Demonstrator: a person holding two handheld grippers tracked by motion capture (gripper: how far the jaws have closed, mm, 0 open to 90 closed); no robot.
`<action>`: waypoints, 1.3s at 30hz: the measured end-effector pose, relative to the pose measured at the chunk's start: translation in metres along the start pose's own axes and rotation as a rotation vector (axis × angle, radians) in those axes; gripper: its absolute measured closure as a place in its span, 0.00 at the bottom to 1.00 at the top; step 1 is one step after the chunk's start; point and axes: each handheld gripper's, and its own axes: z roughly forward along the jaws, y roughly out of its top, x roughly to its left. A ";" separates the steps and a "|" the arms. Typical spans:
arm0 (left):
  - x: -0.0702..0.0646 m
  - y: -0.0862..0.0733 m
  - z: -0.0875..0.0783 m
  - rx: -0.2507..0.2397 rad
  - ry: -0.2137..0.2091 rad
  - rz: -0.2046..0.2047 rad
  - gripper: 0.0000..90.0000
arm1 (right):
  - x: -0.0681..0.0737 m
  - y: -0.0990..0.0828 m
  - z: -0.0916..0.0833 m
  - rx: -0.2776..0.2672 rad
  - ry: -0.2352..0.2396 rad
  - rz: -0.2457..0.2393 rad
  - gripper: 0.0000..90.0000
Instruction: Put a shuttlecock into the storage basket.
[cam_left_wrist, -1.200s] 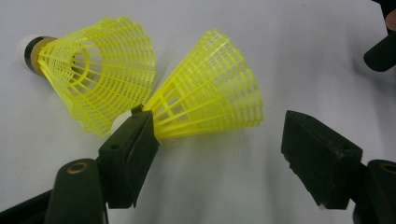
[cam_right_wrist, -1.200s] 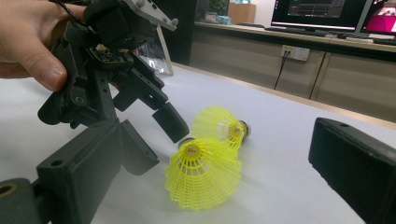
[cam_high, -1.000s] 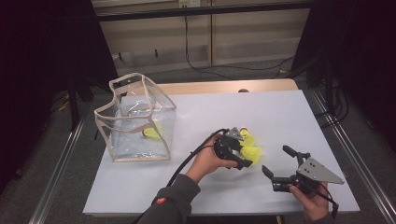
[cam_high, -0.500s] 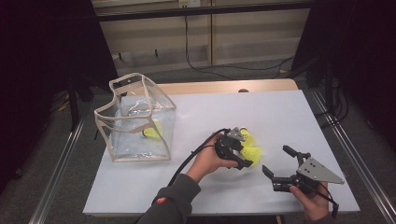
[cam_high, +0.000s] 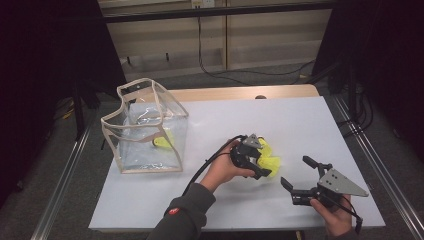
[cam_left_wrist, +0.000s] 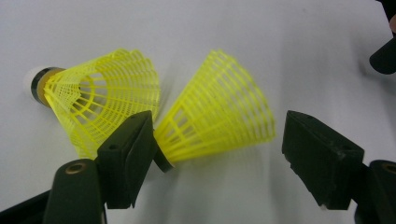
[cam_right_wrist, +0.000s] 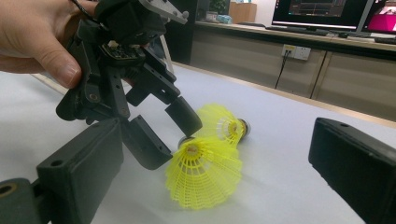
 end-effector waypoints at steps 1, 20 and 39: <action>0.000 0.000 0.000 -0.004 -0.003 0.000 0.28 | 0.000 0.000 0.000 -0.001 0.002 0.004 0.03; -0.005 0.004 -0.001 -0.005 -0.005 0.005 0.27 | 0.000 0.001 -0.001 -0.001 0.002 0.002 0.03; -0.015 0.012 0.006 -0.011 0.025 -0.060 0.23 | 0.000 0.001 -0.001 -0.001 0.000 0.003 0.03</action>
